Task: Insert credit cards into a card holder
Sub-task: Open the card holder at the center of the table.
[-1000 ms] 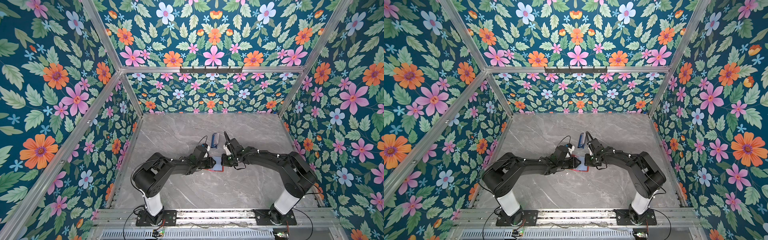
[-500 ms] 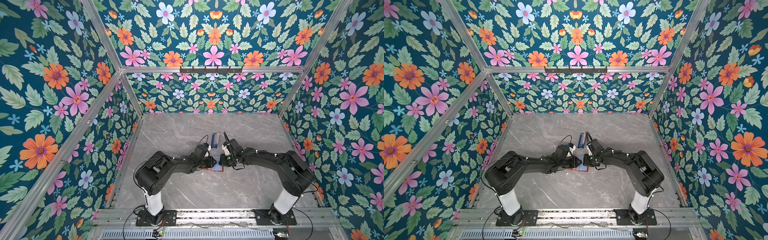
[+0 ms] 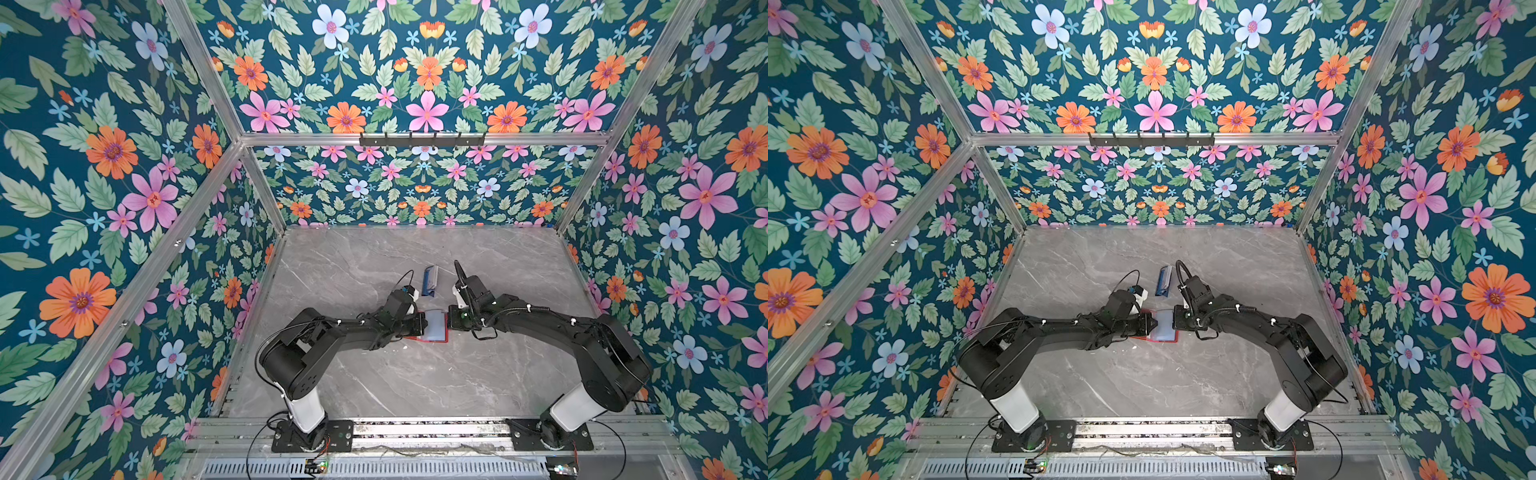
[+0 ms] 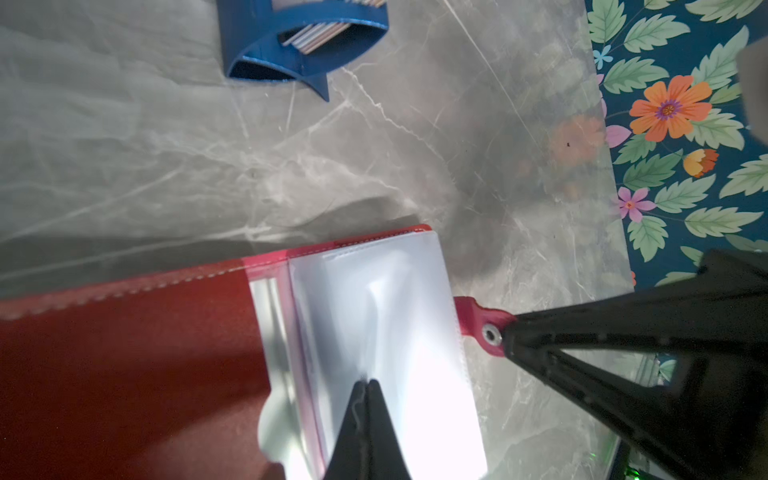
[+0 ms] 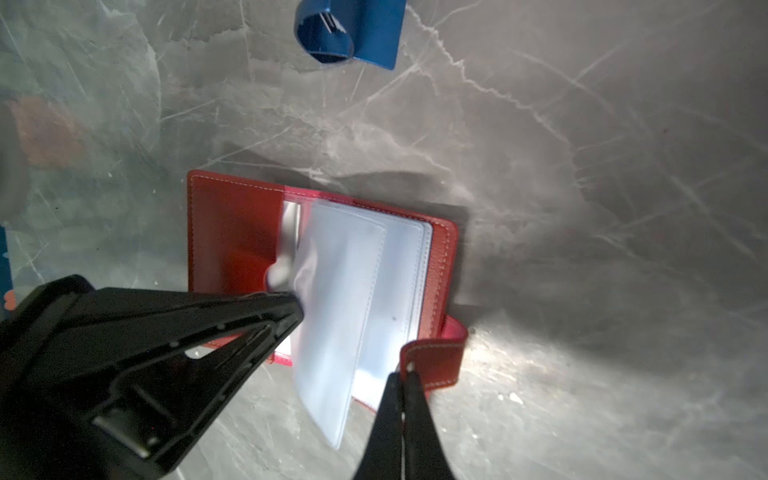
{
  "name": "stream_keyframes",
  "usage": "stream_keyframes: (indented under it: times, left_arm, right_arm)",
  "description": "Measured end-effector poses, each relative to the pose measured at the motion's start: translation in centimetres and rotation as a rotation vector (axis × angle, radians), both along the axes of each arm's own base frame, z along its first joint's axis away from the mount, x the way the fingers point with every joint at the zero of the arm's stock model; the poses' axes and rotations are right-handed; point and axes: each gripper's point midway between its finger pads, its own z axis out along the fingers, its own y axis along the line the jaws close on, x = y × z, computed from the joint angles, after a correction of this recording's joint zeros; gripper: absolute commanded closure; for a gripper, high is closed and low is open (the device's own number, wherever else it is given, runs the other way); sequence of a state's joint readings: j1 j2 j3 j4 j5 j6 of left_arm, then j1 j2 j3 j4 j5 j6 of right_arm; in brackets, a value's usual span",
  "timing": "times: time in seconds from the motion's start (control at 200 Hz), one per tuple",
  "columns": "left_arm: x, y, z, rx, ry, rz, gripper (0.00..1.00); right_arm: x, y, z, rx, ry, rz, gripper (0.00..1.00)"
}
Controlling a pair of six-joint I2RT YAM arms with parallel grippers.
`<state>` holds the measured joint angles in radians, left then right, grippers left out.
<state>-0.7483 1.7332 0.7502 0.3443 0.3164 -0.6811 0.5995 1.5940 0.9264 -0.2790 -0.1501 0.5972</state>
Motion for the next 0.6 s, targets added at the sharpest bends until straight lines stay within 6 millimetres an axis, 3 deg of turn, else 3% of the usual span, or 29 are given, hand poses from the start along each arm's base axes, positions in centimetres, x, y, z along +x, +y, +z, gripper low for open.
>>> stream_keyframes:
  times: [0.265,0.475,0.6]
  left_arm:
    - [-0.2,0.0,-0.2,-0.015,0.010,0.006,1.00]
    - [-0.2,0.0,0.1,-0.023,0.002,0.006,1.00]
    - [-0.2,0.0,0.3,-0.030,-0.005,0.007,1.00]
  right_arm:
    - [-0.1,-0.6,0.7,-0.019,-0.017,-0.006,0.74]
    - [-0.4,-0.6,1.2,-0.032,-0.026,0.002,0.71]
    - [-0.6,0.0,1.5,-0.033,-0.036,0.033,0.75]
